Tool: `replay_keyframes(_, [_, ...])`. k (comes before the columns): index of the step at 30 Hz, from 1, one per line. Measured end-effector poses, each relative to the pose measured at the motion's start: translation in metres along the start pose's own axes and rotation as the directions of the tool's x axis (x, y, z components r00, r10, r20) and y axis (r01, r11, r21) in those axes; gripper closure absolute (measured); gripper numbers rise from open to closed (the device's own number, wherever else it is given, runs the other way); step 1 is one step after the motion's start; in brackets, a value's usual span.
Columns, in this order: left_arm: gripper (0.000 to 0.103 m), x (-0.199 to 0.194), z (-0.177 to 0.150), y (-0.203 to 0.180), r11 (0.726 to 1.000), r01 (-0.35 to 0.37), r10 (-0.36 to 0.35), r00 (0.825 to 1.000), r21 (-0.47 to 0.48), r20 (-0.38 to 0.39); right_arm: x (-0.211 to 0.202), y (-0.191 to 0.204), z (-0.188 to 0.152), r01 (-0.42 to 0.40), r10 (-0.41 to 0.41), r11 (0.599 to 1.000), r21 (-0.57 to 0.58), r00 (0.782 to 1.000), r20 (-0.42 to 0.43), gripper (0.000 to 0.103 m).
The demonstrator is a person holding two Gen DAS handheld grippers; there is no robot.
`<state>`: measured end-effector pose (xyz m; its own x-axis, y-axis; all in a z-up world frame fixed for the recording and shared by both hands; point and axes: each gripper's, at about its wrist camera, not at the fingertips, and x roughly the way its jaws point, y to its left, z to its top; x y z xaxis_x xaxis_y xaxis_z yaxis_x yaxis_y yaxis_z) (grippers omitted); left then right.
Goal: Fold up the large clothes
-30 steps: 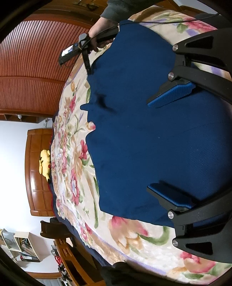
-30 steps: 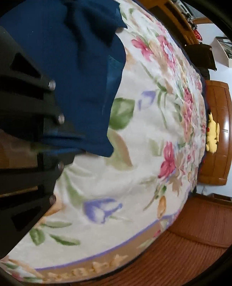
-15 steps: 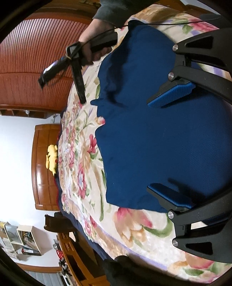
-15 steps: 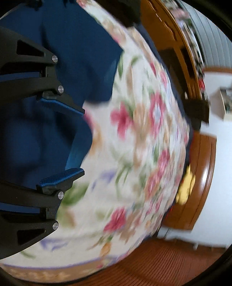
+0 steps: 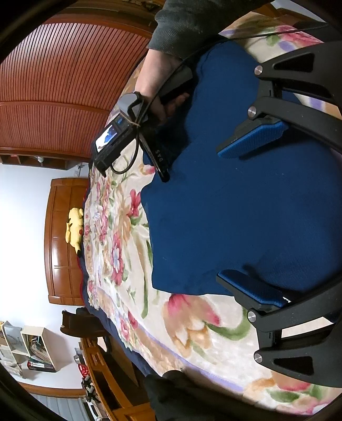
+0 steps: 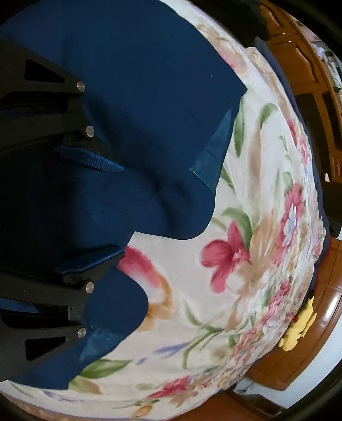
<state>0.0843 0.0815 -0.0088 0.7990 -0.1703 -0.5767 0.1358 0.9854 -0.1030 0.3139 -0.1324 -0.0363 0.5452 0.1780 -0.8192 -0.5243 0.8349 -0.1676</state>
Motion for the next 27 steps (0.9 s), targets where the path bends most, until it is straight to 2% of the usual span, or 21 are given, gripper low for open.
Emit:
replay_keyframes(4, [0.016,-0.001,0.0,-0.001,1.0,-0.001,0.001,1.0,0.007,-0.001,-0.002,0.004,-0.001,0.0,-0.001,1.0,-0.029,1.0,-0.016,0.052])
replay_keyframes(5, [0.016,-0.001,0.0,-0.002,1.0,-0.002,0.002,1.0,0.012,0.0,-0.017,0.003,-0.005,-0.007,0.007,0.999,-0.034,1.0,-0.018,0.06])
replay_keyframes(6, [0.016,-0.001,0.0,-0.003,1.0,-0.004,0.004,1.0,0.016,0.0,-0.02,0.003,-0.007,-0.009,0.008,0.999,-0.04,1.0,-0.019,0.07])
replay_keyframes(7, [0.016,-0.001,0.0,-0.003,1.0,-0.004,0.004,1.0,0.018,0.0,-0.021,0.003,-0.007,-0.017,0.016,0.999,-0.044,1.0,-0.021,0.074])
replay_keyframes(9, [0.016,-0.002,-0.001,-0.003,1.0,-0.005,0.005,1.0,0.021,-0.001,-0.029,0.006,-0.011,-0.012,0.011,0.998,-0.064,1.0,-0.017,0.09])
replay_keyframes(12, [0.016,-0.002,-0.001,-0.003,1.0,-0.006,0.006,1.0,0.02,0.0,-0.04,0.017,-0.011,0.046,-0.044,0.994,-0.101,0.999,0.015,0.095])
replay_keyframes(16, [0.016,-0.001,-0.002,-0.004,1.0,-0.007,0.007,1.0,0.019,-0.001,-0.066,0.024,0.001,0.122,-0.109,0.99,-0.077,0.983,0.147,0.096])
replay_keyframes(20, [0.016,0.001,-0.002,-0.005,1.0,-0.012,0.012,1.0,0.021,-0.007,-0.079,0.036,0.018,0.18,-0.162,0.983,-0.047,0.951,0.264,0.096])
replay_keyframes(23, [0.016,0.002,-0.002,-0.006,1.0,-0.014,0.015,1.0,0.028,-0.009,-0.07,0.045,0.023,0.185,-0.167,0.982,-0.045,0.951,0.261,0.095])
replay_keyframes(25, [0.016,0.002,-0.002,-0.005,1.0,-0.016,0.016,1.0,0.025,-0.009,-0.069,0.048,0.021,0.186,-0.171,0.982,-0.038,0.954,0.247,0.086])
replay_keyframes(26, [0.016,0.001,-0.002,-0.005,1.0,-0.015,0.015,1.0,0.023,-0.005,-0.072,0.045,0.02,0.184,-0.173,0.983,-0.025,0.953,0.249,0.075])
replay_keyframes(27, [0.016,0.0,-0.001,-0.005,1.0,-0.014,0.014,1.0,0.021,-0.001,-0.077,0.041,0.017,0.172,-0.165,0.985,-0.006,0.953,0.256,0.055])
